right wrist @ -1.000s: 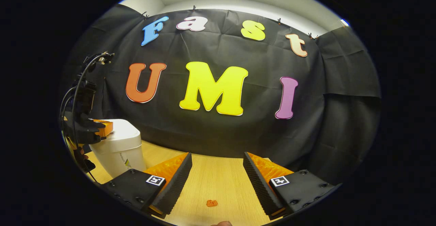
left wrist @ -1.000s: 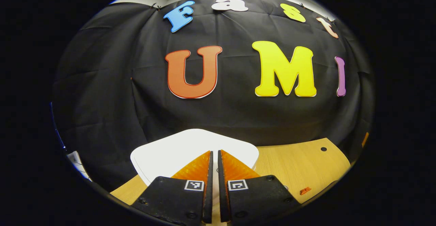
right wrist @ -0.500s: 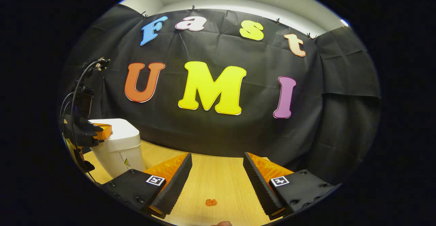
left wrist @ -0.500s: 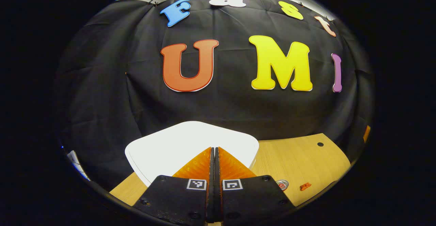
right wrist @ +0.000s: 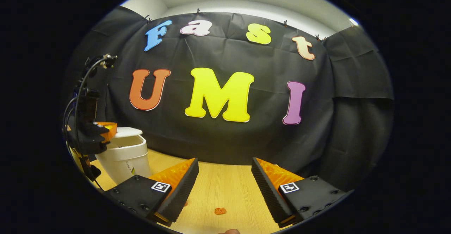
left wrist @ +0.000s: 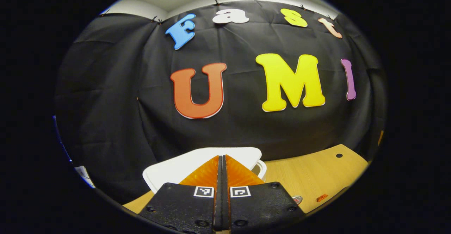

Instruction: Press the lid of the desktop garbage bin to open it, pick up the crumpled paper on the desktop and throw it into the bin, then pick up the pop can on the desktop and drop it into the bin, and finally close the garbage bin lid.

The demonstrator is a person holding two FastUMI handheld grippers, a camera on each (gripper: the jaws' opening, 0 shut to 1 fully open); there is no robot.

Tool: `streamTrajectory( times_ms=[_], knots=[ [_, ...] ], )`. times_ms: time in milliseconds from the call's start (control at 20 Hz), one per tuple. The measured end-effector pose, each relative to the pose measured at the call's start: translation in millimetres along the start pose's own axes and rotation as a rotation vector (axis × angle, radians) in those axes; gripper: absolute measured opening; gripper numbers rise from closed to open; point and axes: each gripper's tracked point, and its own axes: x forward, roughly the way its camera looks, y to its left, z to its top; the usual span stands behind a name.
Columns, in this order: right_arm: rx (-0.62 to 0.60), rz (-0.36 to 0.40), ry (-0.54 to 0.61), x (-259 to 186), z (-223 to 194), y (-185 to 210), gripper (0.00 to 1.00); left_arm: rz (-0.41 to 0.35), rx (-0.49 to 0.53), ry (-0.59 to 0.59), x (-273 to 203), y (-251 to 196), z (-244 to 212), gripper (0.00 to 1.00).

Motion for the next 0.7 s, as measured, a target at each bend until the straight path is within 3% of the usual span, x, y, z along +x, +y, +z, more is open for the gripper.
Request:
streamTrajectory(
  times_ms=[700],
  knots=[
    [0.007,0.007,0.016,-1.4,-5.3,2.3,0.96,-0.038,-0.046,-0.039,-30.8,-5.7,36.1,0.03]
  ],
)
